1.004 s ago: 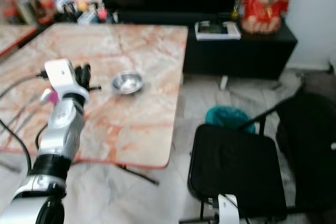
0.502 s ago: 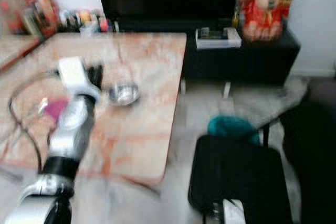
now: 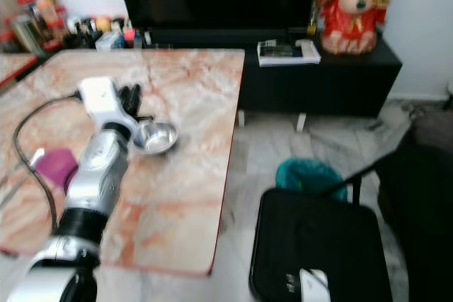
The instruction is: Setting the table
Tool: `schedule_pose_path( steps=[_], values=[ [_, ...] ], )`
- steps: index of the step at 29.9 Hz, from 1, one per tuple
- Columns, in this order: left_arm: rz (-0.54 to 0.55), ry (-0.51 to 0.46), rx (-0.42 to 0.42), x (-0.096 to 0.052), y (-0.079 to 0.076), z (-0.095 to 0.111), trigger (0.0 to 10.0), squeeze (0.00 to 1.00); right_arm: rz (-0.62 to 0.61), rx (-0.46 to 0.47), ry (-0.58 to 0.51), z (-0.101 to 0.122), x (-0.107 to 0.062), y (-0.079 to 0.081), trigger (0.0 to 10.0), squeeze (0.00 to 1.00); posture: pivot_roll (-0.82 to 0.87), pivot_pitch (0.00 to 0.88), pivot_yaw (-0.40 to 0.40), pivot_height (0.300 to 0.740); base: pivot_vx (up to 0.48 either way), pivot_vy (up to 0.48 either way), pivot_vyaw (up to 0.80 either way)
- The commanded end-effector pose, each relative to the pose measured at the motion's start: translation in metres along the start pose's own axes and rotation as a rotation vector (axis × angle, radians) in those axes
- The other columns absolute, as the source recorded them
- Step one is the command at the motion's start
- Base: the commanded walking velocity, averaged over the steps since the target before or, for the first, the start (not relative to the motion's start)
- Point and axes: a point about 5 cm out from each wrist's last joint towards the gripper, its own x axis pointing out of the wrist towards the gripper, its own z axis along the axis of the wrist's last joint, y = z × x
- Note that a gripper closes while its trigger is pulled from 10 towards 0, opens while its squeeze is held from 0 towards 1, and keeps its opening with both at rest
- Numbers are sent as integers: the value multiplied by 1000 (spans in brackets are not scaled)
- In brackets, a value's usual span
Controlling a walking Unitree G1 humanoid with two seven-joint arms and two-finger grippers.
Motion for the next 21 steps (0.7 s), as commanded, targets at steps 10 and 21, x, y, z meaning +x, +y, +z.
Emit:
schedule_pose_path(
  steps=[10,21],
  values=[
    [-4,26,-48,1,6,4,10000,0,36,-6,-12,4,1,13,10000,0,-42,10,24,740,115,0,0],
    [34,151,77,15,12,26,10000,0,38,-7,-10,4,1,13,10000,0,-35,12,25,740,0,0,0]
  ],
)
